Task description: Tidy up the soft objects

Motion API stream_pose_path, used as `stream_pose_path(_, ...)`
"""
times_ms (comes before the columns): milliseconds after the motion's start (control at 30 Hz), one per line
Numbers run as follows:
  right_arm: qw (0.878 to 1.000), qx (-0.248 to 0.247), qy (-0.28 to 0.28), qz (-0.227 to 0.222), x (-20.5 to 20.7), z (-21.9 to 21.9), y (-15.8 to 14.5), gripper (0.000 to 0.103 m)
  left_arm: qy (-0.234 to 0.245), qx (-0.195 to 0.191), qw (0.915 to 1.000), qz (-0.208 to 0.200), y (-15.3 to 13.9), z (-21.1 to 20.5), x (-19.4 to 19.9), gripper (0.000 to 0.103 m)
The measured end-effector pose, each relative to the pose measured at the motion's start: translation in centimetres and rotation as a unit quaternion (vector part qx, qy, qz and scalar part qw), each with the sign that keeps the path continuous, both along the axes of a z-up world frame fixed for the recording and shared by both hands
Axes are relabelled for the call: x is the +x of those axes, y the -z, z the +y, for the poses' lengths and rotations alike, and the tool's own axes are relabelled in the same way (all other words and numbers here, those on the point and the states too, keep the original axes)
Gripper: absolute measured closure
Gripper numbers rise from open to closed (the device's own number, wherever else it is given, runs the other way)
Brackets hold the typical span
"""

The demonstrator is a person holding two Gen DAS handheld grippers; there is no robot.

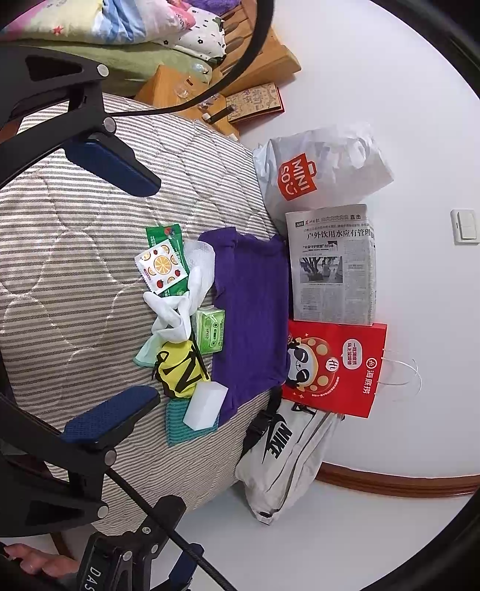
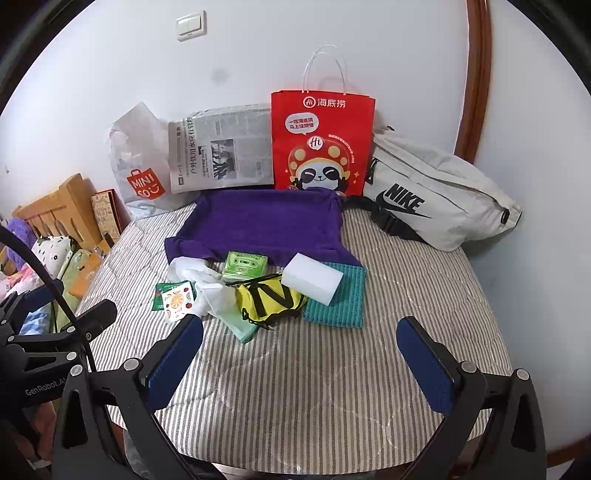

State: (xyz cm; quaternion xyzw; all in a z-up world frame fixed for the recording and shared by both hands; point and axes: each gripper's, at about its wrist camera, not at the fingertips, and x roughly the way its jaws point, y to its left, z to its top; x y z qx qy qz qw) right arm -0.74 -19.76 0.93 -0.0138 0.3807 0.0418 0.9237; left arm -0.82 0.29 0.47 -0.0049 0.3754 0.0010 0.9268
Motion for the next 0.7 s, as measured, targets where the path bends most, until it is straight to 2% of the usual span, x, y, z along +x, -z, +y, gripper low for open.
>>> stream_pose_path(700, 1.000, 0.000, 0.000, 0.003, 0.13, 0.18, 0.27, 0.000, 0.000, 0.000, 1.0000, -0.003, -0.10, -0.28, -0.23, 0.000)
